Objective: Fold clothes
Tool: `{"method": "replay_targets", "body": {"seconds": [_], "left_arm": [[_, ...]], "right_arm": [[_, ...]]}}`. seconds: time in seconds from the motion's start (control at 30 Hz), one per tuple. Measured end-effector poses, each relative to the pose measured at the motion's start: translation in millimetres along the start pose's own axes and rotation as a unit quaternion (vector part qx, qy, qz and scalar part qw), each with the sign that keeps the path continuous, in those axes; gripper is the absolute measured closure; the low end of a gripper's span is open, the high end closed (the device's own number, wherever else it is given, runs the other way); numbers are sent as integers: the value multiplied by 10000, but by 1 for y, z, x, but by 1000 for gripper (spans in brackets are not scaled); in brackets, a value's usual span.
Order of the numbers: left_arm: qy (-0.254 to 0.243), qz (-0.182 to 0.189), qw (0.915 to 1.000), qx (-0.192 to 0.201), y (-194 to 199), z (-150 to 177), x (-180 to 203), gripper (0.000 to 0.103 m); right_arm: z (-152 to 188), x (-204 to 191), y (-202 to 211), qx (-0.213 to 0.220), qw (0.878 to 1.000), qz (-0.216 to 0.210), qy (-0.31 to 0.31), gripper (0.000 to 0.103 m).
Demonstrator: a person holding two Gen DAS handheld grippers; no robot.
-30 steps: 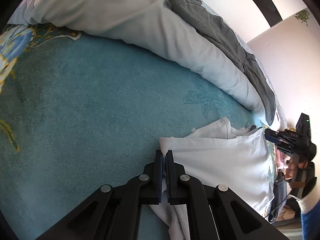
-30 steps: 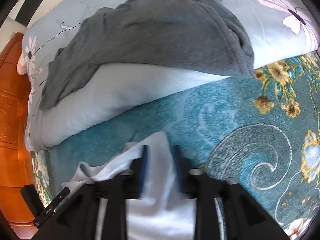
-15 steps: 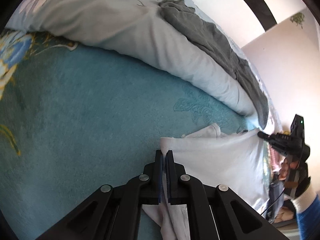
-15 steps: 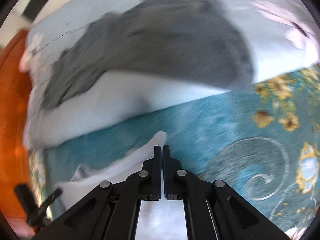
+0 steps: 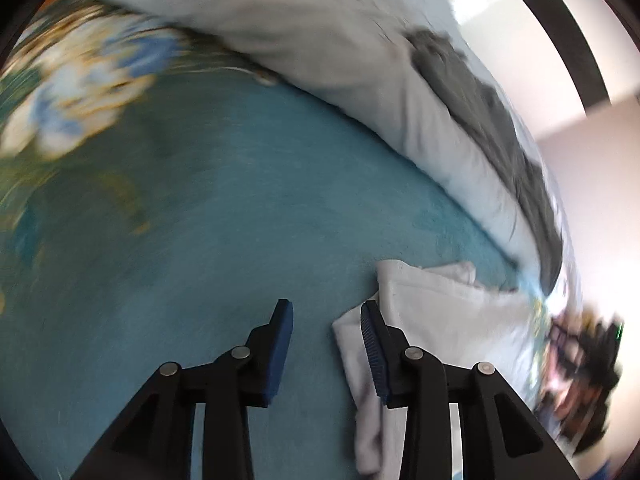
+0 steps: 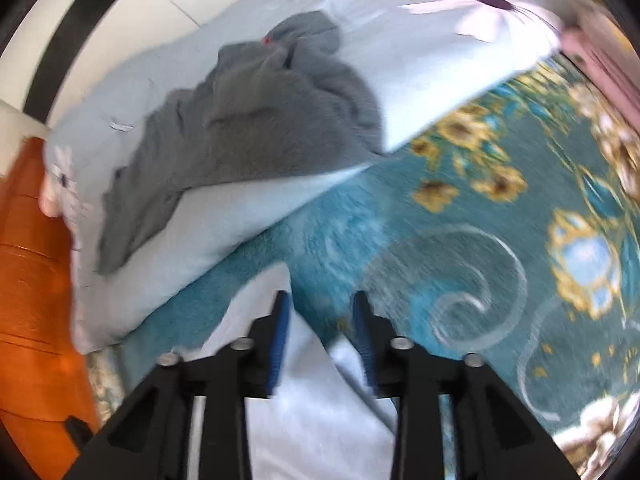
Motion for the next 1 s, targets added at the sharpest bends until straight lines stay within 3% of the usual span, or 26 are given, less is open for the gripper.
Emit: {"method": "replay_targets", "body": {"seconds": [0.1,0.17,0.27,0.33,0.43,0.57,0.6,0.73,0.87,1.0], "left_arm": [[320,257,9991,53,29,20,10,55],[330,456,9984,82,43,39,33,42],[104,744,9972,-20,53,79,80,36],[-289,701,9968,-262,41,116,117,35],[-859,423,9925,-755,13,168,158,35],[-1030,152,9878,-1162,-17,217,177,37],[-1030,147,9871,-1213,-22,225,180,37],[-1091,393,9858,-1218,-23,236,187,37],[-954,1043,9778,-1550,-22,248,192,37],[-223,1481,9753,-1625,-10,237,172,37]], "right_arm": [[36,21,25,-163,9994,-245,-164,53],[63,38,41,-323,9979,-386,-417,53],[107,65,59,-514,9915,-641,-1007,53],[127,73,61,-593,9877,-776,-1225,53],[131,71,54,-477,9840,-989,-1406,53],[131,68,43,-325,9796,-1172,-1602,54],[130,66,41,-314,9798,-1168,-1591,59],[127,61,32,-391,9823,-1091,-1472,72],[124,53,26,-382,9836,-1044,-1417,90],[117,31,27,-386,9885,-1053,-1013,93]]}}
Point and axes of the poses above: each gripper's, at about its wrist camera, not at the fingertips, and y roughly against the way its jaws point, x to its right, z to its underside, the point moved 9 cm from there along -y, roughly the way its jaws point, and after that the axes turned 15 degrees about -z, right-handed, at the moved point
